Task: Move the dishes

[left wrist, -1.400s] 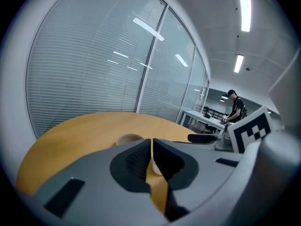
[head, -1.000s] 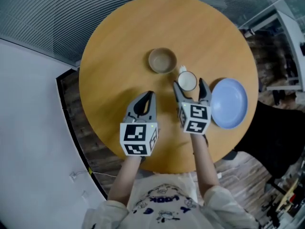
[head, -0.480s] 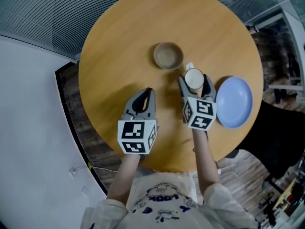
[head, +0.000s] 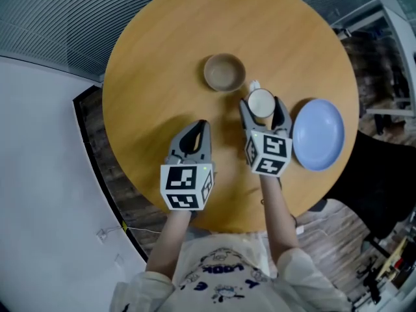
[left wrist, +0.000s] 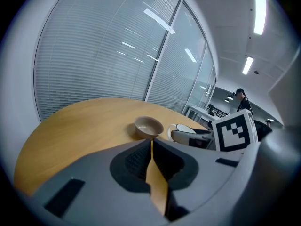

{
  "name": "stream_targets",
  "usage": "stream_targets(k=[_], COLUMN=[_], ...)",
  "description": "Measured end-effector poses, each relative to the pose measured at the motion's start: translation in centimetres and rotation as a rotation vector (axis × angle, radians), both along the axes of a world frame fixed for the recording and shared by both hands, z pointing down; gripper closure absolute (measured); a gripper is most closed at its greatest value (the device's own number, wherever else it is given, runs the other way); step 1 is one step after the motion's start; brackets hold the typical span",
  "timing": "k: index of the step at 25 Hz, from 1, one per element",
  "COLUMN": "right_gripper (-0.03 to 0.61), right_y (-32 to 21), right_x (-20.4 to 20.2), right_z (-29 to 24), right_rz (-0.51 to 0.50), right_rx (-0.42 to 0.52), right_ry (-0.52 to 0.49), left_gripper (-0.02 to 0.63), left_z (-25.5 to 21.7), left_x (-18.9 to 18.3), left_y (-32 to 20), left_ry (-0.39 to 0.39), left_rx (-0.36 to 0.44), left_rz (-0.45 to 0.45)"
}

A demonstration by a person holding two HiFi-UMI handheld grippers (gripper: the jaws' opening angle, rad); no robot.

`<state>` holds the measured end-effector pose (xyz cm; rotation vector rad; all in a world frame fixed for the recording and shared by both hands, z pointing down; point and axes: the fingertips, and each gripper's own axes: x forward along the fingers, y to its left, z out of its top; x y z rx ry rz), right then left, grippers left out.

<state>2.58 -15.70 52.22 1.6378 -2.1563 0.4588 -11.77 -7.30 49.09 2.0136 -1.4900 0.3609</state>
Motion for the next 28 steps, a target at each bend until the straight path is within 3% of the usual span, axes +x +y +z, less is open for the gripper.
stream_targets(k=[5, 9, 19, 28], right_gripper=[0.195, 0.195, 0.195, 0.195], right_y=[-0.6, -1.7, -4.3, -7.0], right_x=[-0.1, 2.2, 13.8, 23.2], right_z=[-1.4, -4.2, -9.8, -9.9], right_rz=[0.004, 0.045, 0.228, 0.317], right_rx=[0.025, 0.068, 0.149, 0.158], right_ry=[-0.017, -0.045, -0.062, -0.08], left_gripper=[0.598, 0.599, 0.598, 0.599], left_z=[-0.2, -1.1, -5.2, -5.2], left_x=[0.5, 2.5, 11.4, 18.8], left_y=[-0.5, -1.5, -5.7, -7.9], left_ry=[-0.007, -0.007, 0.007, -0.005], left_rx=[0.01, 0.028, 0.113, 0.123], left_rz=[0.02, 0.054, 0.149, 0.2])
